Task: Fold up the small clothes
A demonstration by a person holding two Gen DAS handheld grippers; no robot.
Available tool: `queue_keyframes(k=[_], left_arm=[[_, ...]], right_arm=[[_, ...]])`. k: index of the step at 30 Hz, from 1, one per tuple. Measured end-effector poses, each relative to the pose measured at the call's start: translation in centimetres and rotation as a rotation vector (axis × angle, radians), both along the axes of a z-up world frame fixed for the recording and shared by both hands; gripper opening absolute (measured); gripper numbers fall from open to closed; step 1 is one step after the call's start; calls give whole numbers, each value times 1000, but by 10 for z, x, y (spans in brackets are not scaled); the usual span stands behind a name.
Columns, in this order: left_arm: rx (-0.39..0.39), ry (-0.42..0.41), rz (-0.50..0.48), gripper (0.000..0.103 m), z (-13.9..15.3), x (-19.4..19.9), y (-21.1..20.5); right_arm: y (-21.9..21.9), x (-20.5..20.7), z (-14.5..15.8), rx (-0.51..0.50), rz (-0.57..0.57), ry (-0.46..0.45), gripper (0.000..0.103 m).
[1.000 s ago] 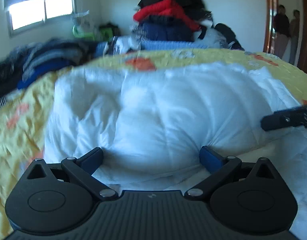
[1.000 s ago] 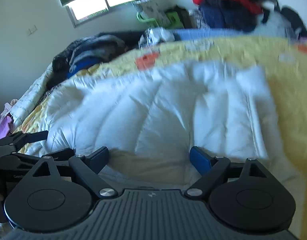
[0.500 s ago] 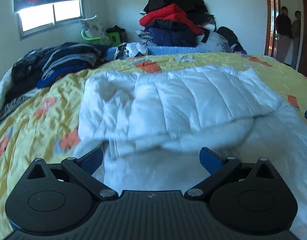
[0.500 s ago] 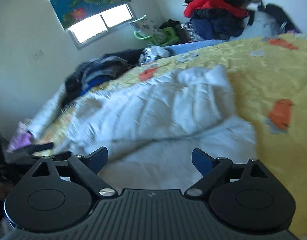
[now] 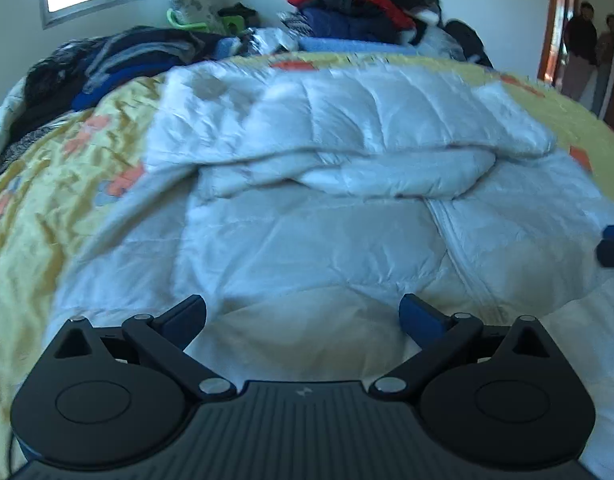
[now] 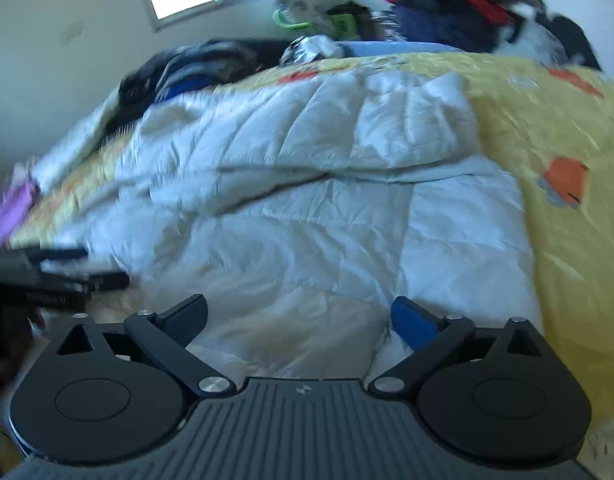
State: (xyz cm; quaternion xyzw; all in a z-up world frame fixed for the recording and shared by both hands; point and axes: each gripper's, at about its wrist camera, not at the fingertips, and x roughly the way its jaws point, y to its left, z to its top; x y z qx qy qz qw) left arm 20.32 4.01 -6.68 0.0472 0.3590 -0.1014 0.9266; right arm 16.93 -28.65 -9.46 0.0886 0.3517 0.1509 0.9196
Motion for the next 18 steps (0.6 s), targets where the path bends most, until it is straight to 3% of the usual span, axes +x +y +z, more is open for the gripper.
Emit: queue_keyframes(k=[2, 6, 10, 12, 15, 16, 18], left_arm=[[-20, -20, 31, 103, 13, -16, 12], [-86, -46, 80, 103, 25, -62, 42], [21, -65, 242, 103, 18, -80, 66], [-30, 10, 317, 103, 12, -78, 89], [-191, 132, 373, 103, -1, -75, 119], [-244, 162, 373, 103, -4, -74, 125], [-326, 162, 364, 103, -3, -76, 131]], right_arm=[[-10, -19, 15, 22, -22, -27, 98], [-13, -64, 32, -52, -16, -87, 101], [-15, -80, 23, -138, -32, -36, 99], [-29, -84, 13, -167, -106, 14, 98], [-62, -88, -7, -16, -147, 170, 84], [-70, -95, -7, 35, -150, 146, 86], [-83, -98, -9, 161, -144, 190, 84]])
